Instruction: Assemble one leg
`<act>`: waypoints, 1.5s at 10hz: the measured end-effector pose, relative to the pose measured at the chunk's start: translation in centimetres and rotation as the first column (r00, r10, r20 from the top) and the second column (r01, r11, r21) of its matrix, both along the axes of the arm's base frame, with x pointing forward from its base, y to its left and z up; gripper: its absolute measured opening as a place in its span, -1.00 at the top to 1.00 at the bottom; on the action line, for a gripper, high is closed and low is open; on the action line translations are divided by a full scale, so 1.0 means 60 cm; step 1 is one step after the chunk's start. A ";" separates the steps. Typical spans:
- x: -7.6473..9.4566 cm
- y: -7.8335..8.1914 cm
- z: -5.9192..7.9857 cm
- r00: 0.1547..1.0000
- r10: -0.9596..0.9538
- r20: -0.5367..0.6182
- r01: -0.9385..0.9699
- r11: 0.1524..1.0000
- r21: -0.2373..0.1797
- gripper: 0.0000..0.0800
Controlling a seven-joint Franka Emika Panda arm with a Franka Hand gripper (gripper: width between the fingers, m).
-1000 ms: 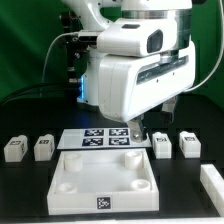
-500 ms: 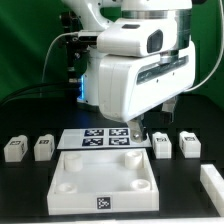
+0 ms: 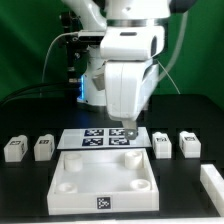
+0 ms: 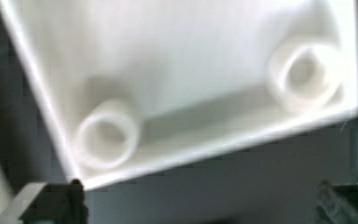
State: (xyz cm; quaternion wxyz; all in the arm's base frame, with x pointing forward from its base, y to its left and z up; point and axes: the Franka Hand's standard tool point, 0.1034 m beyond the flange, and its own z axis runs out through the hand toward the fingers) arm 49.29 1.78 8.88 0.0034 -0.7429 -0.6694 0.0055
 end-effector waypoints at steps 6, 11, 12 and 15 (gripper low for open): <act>-0.103 -0.062 -0.114 0.992 0.122 -0.007 -0.122 0.992 0.034 -0.62; -0.108 -0.073 -0.135 0.995 0.100 -0.026 -0.099 0.994 0.042 -0.57; -0.109 -0.073 -0.135 0.995 0.100 -0.026 -0.098 0.994 0.042 -0.17; -0.109 -0.073 -0.135 0.995 0.099 -0.027 -0.098 0.994 0.042 0.75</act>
Offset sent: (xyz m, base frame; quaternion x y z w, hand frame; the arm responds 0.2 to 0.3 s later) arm -0.0337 -0.0131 -0.0321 -0.0047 0.0158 0.0068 0.9998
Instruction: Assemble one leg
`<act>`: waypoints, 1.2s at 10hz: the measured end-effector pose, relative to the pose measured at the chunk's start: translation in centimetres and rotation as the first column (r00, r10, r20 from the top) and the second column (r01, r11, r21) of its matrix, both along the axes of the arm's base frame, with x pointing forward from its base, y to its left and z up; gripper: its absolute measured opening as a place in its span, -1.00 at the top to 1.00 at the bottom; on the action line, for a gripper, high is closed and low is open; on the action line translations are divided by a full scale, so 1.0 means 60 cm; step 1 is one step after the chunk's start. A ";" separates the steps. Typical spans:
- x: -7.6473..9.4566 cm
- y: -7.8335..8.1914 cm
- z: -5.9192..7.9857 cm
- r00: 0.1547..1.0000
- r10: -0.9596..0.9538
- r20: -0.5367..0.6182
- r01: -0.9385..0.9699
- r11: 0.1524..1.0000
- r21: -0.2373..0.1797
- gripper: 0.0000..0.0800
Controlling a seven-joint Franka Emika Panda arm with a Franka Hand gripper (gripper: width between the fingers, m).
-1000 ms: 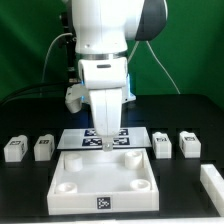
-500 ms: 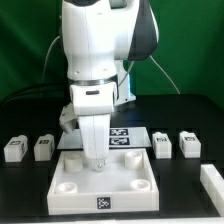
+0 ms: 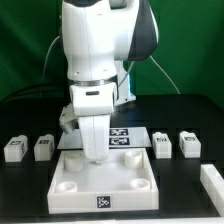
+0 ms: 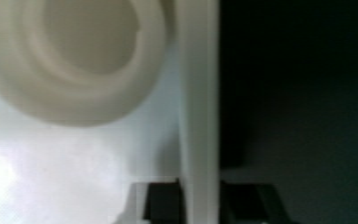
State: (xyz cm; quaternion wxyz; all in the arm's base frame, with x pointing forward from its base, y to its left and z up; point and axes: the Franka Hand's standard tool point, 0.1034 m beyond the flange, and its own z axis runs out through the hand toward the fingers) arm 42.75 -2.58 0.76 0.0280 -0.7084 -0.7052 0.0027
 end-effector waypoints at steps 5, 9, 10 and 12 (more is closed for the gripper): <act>0.002 0.000 0.001 1.000 -0.001 0.004 0.001 1.000 0.000 0.86; 0.017 0.006 0.000 1.000 0.006 0.016 -0.006 1.000 0.004 0.85; 0.031 0.025 0.000 1.000 -0.019 0.024 0.019 1.000 0.011 0.85; 0.063 0.079 0.001 0.998 -0.032 0.049 0.030 0.999 0.034 0.85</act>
Offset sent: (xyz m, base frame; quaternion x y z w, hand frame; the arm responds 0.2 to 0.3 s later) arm 0.0000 0.0000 0.0000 0.0000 0.0000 0.0000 1.0000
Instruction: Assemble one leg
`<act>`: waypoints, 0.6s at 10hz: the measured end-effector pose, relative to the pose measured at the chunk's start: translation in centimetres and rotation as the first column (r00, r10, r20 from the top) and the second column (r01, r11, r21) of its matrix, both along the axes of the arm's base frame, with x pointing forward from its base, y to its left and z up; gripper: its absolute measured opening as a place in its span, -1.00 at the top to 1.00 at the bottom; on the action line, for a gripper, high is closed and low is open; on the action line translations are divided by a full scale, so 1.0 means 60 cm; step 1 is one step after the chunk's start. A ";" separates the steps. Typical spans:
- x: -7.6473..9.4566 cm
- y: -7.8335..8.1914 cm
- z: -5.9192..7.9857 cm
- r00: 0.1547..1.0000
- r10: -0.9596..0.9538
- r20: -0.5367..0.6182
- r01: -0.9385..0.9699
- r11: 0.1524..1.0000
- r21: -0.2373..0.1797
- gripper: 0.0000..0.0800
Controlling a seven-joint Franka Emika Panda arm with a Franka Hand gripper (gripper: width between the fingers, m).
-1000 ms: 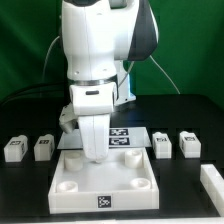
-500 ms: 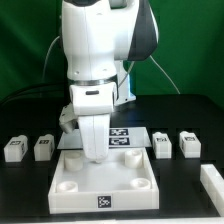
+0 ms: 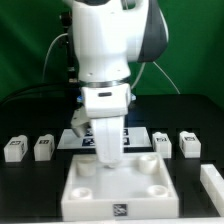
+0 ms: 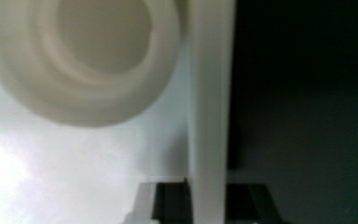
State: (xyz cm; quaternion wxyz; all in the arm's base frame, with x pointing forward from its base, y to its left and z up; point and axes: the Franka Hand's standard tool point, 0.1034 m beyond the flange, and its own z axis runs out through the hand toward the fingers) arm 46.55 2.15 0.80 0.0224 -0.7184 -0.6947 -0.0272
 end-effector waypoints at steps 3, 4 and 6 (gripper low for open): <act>0.040 0.043 0.001 1.000 -0.010 0.029 0.010 1.000 0.023 0.85; 0.044 0.046 0.001 0.999 -0.010 0.031 0.009 1.000 0.025 0.85; 0.051 0.059 0.001 1.000 -0.010 0.018 0.010 1.000 0.030 0.85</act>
Offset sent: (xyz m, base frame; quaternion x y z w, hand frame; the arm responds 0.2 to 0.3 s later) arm 0.0230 0.0216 -0.0030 -0.0091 0.0156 -0.0083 0.9998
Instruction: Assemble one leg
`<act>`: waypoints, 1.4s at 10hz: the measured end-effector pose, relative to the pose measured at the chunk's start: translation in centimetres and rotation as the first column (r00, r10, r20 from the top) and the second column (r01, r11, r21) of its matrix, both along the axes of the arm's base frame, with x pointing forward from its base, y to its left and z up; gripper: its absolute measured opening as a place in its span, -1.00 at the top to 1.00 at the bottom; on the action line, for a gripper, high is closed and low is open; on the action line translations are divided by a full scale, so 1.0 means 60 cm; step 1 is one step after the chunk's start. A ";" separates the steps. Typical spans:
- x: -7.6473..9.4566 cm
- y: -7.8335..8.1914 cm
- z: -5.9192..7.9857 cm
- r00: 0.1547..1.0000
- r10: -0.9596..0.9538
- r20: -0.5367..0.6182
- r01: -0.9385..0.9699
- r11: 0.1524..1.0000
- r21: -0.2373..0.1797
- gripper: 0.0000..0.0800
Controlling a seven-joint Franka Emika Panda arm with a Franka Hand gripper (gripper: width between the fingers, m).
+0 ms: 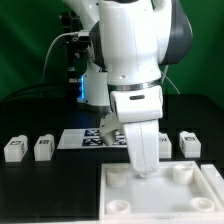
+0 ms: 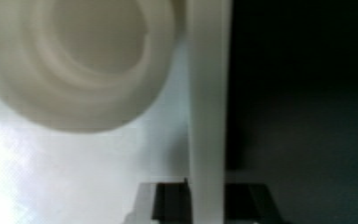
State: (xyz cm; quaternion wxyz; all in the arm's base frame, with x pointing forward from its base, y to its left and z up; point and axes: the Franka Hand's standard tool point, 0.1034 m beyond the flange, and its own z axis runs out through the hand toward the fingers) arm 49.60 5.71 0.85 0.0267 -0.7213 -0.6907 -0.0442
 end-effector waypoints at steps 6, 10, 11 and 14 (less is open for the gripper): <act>-0.004 0.004 -0.001 1.000 -0.020 0.000 0.020 1.000 -0.017 0.84; -0.005 0.004 -0.003 1.000 -0.021 -0.002 0.021 1.000 -0.016 -0.47; -0.005 0.003 -0.003 1.000 -0.021 -0.003 0.021 1.000 -0.016 -0.47; -0.006 0.003 -0.004 1.000 -0.022 -0.003 0.022 1.000 -0.016 -0.62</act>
Offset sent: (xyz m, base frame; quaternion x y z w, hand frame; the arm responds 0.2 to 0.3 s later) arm -0.0040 0.0039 0.0024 -0.0326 -0.0272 -0.0119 0.9990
